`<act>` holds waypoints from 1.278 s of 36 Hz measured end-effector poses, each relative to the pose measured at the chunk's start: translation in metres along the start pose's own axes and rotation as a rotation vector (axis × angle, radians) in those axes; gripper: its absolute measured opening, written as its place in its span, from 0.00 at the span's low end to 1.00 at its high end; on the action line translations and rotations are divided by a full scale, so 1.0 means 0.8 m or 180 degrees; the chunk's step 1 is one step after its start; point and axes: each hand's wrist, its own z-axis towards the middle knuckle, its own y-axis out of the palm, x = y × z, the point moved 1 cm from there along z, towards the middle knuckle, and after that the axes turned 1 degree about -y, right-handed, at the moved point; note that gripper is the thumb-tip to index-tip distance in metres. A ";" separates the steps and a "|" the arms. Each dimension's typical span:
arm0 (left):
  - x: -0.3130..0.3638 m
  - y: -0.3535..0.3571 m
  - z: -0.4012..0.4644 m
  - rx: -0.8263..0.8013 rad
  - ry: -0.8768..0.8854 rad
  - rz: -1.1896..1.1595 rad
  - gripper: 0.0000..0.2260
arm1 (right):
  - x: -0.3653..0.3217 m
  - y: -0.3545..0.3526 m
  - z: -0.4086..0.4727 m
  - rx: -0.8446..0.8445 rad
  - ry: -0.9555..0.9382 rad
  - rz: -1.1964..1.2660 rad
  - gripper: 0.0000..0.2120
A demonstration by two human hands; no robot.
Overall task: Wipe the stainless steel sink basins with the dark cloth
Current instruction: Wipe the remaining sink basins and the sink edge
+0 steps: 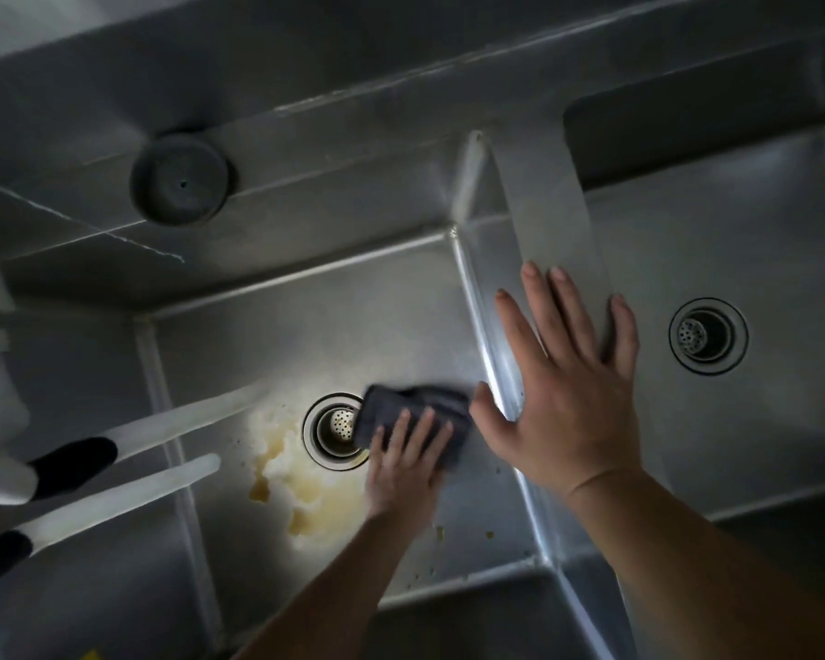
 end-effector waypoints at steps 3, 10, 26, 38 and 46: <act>-0.021 -0.042 0.057 0.0259 -0.0802 -0.0472 0.26 | 0.000 -0.001 0.000 -0.0030 -0.0004 0.0022 0.37; -0.007 -0.155 0.219 0.0570 -0.1709 -0.1572 0.26 | 0.000 -0.001 0.000 -0.0103 0.0026 0.0032 0.37; 0.038 -0.159 0.256 0.0548 -0.1370 -0.1253 0.28 | -0.001 -0.002 -0.002 -0.0059 0.0019 0.0022 0.38; 0.015 -0.123 0.202 0.0166 -0.0208 -0.0477 0.27 | -0.003 -0.002 -0.003 -0.0044 0.0002 -0.0015 0.37; 0.039 -0.017 0.057 -0.0180 0.1120 0.0409 0.23 | -0.004 0.001 -0.004 0.0015 0.0057 -0.0141 0.39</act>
